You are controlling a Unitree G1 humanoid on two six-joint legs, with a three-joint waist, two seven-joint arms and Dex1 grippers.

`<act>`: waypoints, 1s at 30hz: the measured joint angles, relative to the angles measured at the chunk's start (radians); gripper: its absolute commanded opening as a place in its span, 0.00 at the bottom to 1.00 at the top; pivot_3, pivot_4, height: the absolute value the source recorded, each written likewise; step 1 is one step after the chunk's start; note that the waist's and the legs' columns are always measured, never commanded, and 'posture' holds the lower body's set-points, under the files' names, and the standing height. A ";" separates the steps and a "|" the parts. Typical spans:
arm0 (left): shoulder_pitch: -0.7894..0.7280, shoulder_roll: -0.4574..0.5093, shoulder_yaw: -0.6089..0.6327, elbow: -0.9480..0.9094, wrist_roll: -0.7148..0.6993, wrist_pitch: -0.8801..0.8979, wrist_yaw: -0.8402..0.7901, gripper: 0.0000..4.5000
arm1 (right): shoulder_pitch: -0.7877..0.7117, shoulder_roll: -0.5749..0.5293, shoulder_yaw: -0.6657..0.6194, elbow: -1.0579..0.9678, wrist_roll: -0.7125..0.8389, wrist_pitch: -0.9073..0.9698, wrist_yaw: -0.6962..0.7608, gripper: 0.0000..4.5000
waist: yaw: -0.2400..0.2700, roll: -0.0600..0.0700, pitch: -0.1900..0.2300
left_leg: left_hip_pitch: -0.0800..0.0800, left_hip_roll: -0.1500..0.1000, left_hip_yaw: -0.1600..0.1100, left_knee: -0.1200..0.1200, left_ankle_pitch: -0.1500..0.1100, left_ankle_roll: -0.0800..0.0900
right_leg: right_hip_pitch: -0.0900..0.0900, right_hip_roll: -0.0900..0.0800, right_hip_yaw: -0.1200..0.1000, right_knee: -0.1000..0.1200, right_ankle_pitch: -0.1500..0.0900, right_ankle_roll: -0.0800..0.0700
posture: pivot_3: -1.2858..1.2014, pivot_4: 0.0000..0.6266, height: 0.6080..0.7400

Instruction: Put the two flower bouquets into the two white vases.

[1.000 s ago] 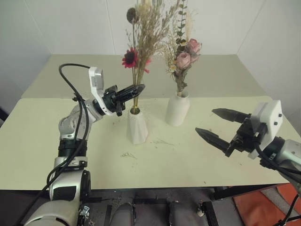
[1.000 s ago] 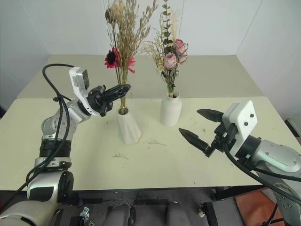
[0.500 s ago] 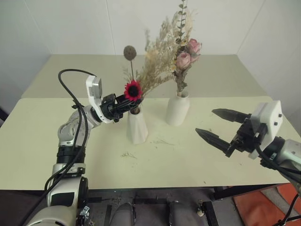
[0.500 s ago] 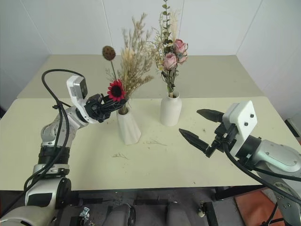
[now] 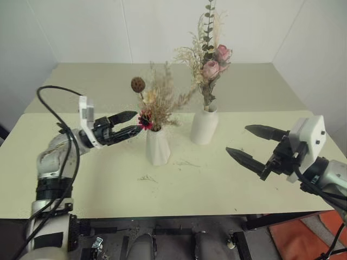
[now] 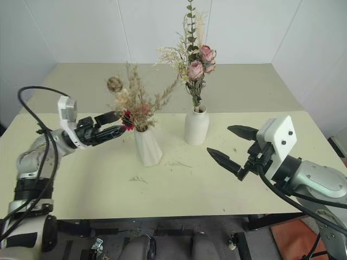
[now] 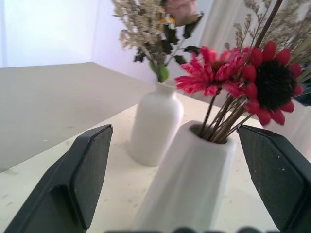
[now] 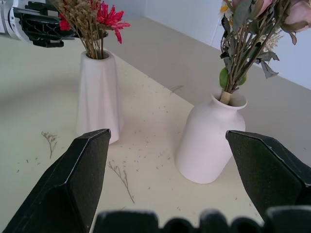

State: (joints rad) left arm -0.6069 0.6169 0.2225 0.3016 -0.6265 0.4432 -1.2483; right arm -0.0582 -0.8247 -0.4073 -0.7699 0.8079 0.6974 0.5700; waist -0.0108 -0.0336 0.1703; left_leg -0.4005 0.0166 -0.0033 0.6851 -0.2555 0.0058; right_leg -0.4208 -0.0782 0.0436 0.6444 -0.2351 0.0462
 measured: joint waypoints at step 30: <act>0.357 0.353 0.279 -0.350 -0.045 0.012 -0.021 0.99 | 0.252 -0.243 -0.428 0.346 -0.087 -0.038 0.540 1.00 | 0.000 0.000 0.000 | 0.002 0.002 0.003 -0.002 0.000 0.000 | 0.001 0.001 0.000 -0.002 0.000 -0.001 | 0.52 0.24 1.00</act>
State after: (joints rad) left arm -0.2498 0.9699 0.5019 -0.0481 -0.6711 0.4556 -1.2697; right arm 0.1937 -1.0673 -0.8350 -0.4234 0.7213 0.6594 1.1097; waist -0.0107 -0.0336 0.1702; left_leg -0.3982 0.0184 -0.0006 0.6826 -0.2557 0.0058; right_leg -0.4193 -0.0776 0.0440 0.6423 -0.2355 0.0454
